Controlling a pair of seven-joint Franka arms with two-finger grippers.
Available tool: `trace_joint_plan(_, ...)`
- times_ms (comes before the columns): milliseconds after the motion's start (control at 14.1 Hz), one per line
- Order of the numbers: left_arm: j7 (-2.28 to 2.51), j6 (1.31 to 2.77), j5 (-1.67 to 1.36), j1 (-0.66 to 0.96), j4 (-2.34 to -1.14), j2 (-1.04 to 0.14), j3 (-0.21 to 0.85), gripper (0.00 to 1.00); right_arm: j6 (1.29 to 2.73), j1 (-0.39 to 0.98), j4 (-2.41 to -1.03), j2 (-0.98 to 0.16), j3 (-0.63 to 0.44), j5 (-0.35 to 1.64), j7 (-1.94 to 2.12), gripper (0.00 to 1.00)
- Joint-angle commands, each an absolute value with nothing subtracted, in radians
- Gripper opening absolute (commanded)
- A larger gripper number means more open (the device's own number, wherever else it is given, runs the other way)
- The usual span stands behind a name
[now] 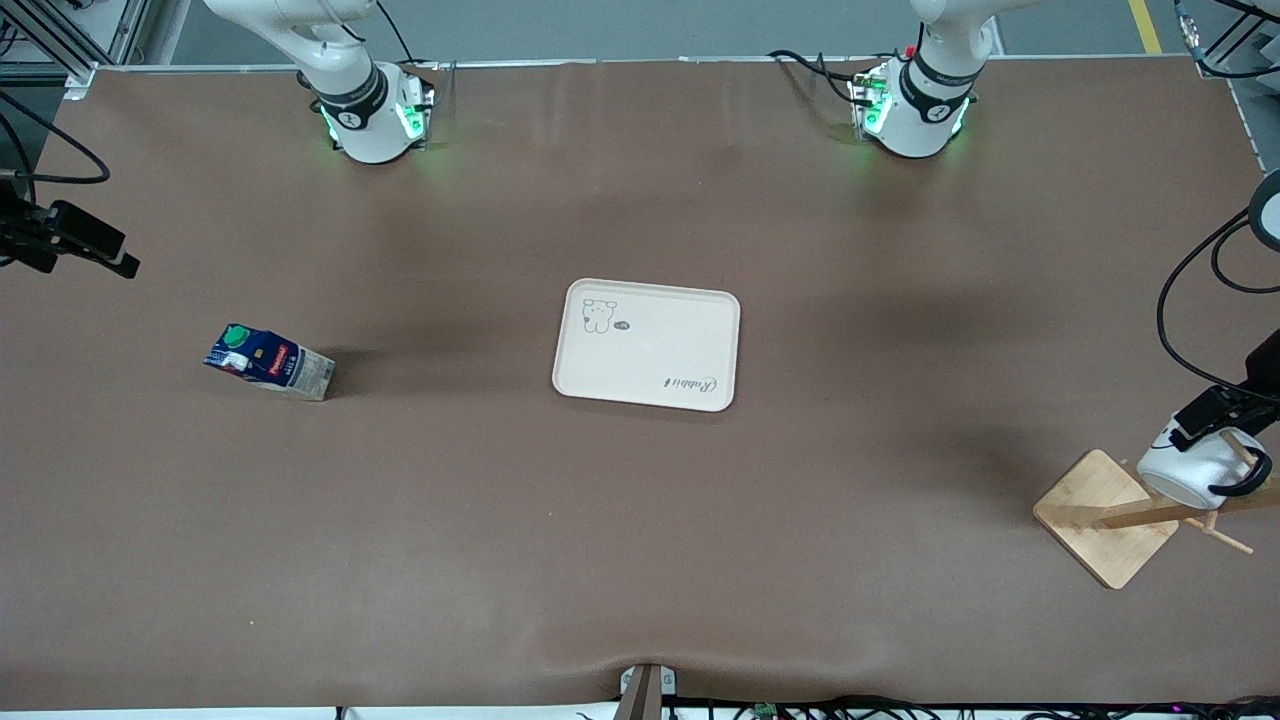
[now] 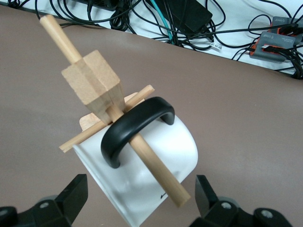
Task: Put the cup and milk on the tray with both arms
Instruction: 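Grasp the mug rim with the left gripper while the right gripper reaches the milk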
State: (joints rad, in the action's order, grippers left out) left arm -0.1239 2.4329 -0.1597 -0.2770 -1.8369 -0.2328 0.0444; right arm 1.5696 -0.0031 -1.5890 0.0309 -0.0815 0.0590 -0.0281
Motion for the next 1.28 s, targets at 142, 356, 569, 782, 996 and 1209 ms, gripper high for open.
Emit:
trace_joint_plan(142,-0.155,2.451,-0.189,-0.275,-1.833,-0.238,0.048,0.77,1.604,-0.006,-1.562,-0.02,-0.077,0.057,-0.021,1.0)
trace_joint_plan(356,-0.155,2.451,-0.189,-0.27,-1.832,-0.238,0.054,0.55,1.629,-0.012,-1.563,-0.061,-0.075,0.063,-0.025,1.0)
trace_joint_plan(569,-0.155,2.451,-0.19,-0.273,-1.832,-0.233,0.087,0.34,1.658,-0.014,-1.565,-0.104,-0.077,0.061,-0.023,1.0)
trace_joint_plan(782,-0.158,2.448,-0.193,-0.273,-1.832,-0.226,0.101,0.1,1.66,-0.014,-1.565,-0.132,-0.077,0.055,-0.026,1.0)
trace_joint_plan(996,-0.158,2.439,-0.192,-0.272,-1.833,-0.221,0.113,0.0,1.664,-0.014,-1.559,-0.16,-0.077,0.057,-0.023,1.0)
trace_joint_plan(1209,-0.153,2.418,-0.187,-0.272,-1.835,-0.186,0.135,0.0,1.663,-0.017,-1.56,-0.167,-0.077,0.063,-0.032,1.0)
